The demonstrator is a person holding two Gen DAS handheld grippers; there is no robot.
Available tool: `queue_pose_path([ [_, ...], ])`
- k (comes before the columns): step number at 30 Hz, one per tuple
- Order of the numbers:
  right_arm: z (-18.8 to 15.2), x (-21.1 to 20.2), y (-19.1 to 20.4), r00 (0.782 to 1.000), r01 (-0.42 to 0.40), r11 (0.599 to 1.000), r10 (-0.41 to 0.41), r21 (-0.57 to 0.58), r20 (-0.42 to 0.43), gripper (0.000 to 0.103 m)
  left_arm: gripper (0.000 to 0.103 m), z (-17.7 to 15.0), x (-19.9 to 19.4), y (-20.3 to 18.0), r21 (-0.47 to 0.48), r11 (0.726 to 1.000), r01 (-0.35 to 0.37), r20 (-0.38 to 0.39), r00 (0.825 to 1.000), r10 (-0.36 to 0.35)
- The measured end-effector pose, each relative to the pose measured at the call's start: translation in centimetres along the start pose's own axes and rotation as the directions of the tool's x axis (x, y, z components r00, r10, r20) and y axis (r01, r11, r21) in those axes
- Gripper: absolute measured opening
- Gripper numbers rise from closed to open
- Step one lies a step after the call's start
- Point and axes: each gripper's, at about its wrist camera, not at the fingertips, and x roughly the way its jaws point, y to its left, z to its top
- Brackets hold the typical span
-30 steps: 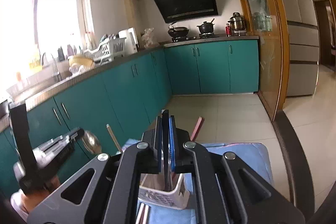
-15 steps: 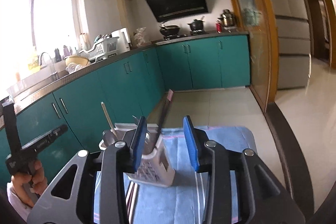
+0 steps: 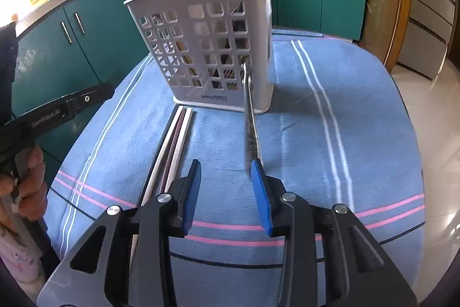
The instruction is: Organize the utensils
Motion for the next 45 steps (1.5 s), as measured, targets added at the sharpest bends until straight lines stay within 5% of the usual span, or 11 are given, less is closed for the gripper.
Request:
queue_pose_path([
  [8,1.1,0.3,-2.2,1.000,0.004,0.996,-0.002,0.089,-0.019,0.036,0.037,-0.5,0.4,-0.5,0.024,1.000,0.020,-0.031,0.999,-0.019],
  [20,-1.8,1.9,2.1,0.990,-0.068,0.996,0.059,-0.063,-0.130,0.036,0.038,-2.8,3.3,-3.1,0.120,0.990,0.080,-0.168,0.984,-0.059],
  [27,-2.3,2.8,4.6,0.992,0.043,0.982,-0.064,-0.182,-0.112,0.034,0.038,-3.7,4.4,-3.8,0.136,0.987,0.085,-0.207,0.977,-0.055],
  [30,-2.3,2.9,5.1,0.992,0.048,0.979,-0.069,-0.196,-0.104,0.020,0.036,-3.7,4.5,-4.0,0.146,0.986,0.078,-0.198,0.979,-0.048],
  [32,-2.2,2.9,4.6,0.991,0.057,0.983,-0.076,-0.176,-0.106,0.005,0.024,-3.7,4.3,-4.0,0.144,0.986,0.089,-0.198,0.978,-0.060],
  [35,-2.0,2.9,3.4,0.991,0.061,0.990,-0.075,-0.128,-0.113,0.000,0.018,-3.8,4.2,-4.1,0.154,0.983,0.097,-0.202,0.977,-0.064],
  [42,-2.0,1.5,1.8,0.993,-0.020,0.998,0.014,-0.053,-0.113,0.003,0.021,-3.4,4.1,-3.6,0.146,0.987,0.063,-0.205,0.978,-0.032],
  [45,-1.4,1.2,2.2,0.997,0.019,0.997,-0.024,-0.071,-0.074,0.015,0.026,-3.1,4.4,-3.1,0.137,0.990,0.038,-0.209,0.978,-0.009],
])
